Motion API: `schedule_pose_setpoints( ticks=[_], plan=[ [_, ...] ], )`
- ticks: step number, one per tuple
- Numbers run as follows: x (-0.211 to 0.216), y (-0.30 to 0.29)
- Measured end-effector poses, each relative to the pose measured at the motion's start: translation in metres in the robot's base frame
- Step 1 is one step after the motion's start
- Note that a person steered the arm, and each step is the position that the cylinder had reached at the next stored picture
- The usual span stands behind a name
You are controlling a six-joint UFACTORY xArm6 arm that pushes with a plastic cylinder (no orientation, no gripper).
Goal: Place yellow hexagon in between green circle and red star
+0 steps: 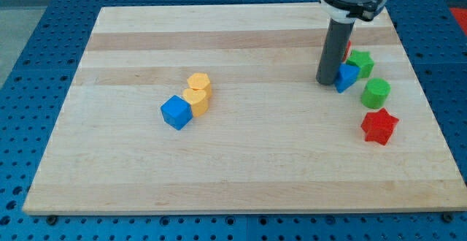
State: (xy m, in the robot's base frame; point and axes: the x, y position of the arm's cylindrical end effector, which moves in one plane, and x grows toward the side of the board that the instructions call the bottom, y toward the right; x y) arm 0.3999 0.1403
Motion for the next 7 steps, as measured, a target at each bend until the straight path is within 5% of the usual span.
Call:
schedule_pose_setpoints(
  ticks=[4, 7],
  plan=[
    [-0.002, 0.061],
    [-0.043, -0.128]
  ],
)
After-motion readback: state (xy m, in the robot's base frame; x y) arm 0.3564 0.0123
